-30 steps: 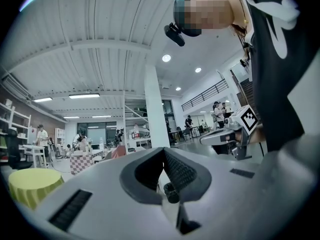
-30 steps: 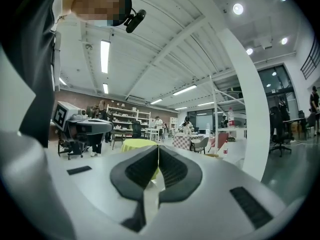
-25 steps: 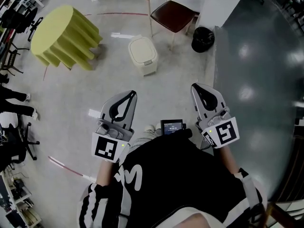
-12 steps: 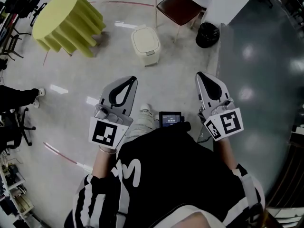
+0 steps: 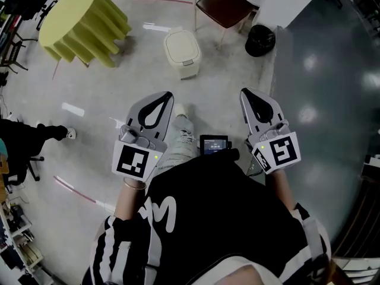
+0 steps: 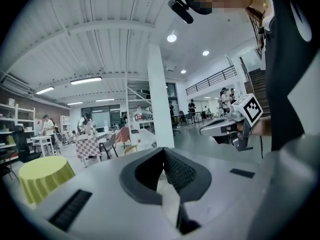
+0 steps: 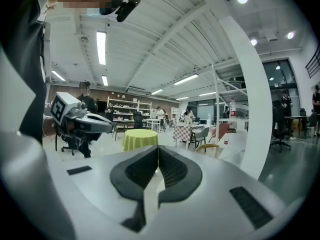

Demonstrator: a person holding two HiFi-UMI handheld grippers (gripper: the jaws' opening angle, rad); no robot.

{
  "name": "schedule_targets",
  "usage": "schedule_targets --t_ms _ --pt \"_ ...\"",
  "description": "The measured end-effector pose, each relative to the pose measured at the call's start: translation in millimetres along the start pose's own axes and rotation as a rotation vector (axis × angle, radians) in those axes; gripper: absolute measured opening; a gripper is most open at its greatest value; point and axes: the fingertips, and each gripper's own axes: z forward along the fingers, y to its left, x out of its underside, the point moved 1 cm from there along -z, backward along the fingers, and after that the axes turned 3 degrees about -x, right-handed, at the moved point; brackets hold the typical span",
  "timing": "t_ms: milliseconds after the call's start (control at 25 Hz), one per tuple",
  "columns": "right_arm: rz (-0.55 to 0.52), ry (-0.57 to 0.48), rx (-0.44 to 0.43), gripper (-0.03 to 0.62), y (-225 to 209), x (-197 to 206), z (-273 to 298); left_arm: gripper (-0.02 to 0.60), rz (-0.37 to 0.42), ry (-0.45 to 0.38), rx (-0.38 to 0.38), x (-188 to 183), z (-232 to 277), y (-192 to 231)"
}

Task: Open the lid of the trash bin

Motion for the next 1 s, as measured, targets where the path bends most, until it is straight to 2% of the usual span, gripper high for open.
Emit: schedule_targets --t_ms 1000 --pt "-0.007 0.027 0.001 0.011 -60.0 -12.3 115.8 0.007 -0.029 -0.022 0.034 1.5 91.8 93.4"
